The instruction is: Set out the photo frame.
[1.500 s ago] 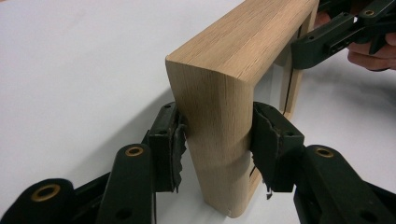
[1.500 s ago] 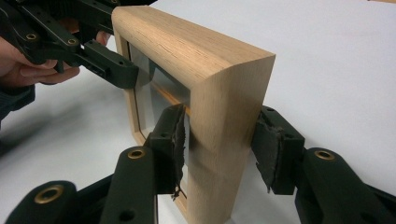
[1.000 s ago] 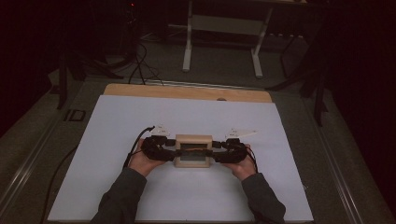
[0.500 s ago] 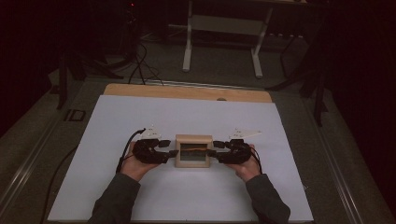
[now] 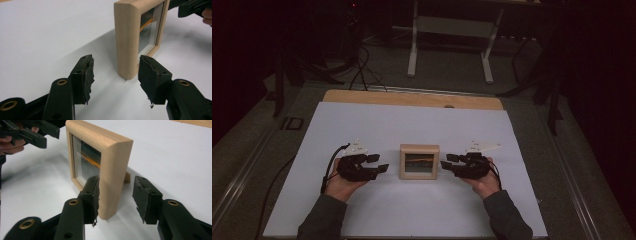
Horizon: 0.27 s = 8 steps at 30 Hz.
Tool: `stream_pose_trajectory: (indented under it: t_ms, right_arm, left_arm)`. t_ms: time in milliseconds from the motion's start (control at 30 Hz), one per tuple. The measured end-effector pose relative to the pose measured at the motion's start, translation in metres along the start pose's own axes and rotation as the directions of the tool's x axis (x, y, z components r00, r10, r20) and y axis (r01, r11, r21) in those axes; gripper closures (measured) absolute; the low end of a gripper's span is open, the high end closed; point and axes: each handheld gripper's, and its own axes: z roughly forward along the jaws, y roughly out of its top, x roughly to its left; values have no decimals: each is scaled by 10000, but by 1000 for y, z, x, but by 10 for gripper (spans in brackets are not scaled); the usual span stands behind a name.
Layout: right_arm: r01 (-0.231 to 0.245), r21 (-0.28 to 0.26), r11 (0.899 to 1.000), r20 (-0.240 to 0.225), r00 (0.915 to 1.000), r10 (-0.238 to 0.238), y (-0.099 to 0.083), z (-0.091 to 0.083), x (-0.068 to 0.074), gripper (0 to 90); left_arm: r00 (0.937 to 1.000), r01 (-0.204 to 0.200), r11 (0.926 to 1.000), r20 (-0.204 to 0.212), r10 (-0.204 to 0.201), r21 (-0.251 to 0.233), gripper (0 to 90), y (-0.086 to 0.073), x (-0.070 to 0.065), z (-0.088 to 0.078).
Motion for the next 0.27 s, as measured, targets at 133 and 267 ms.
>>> stream_pose_trajectory:
  t_ms: [133,267]
  right_arm:
    - [2,78,10000,115,9999,-3,-6,-7,-2,612]
    - [-18,175,9998,175,9998,14,-10,-12,-3,629]
  left_arm:
    - [9999,57,10000,-129,-57,-44,461,-7,1,-9]
    - [9995,57,10000,-323,-59,-66,460,-12,1,-15]
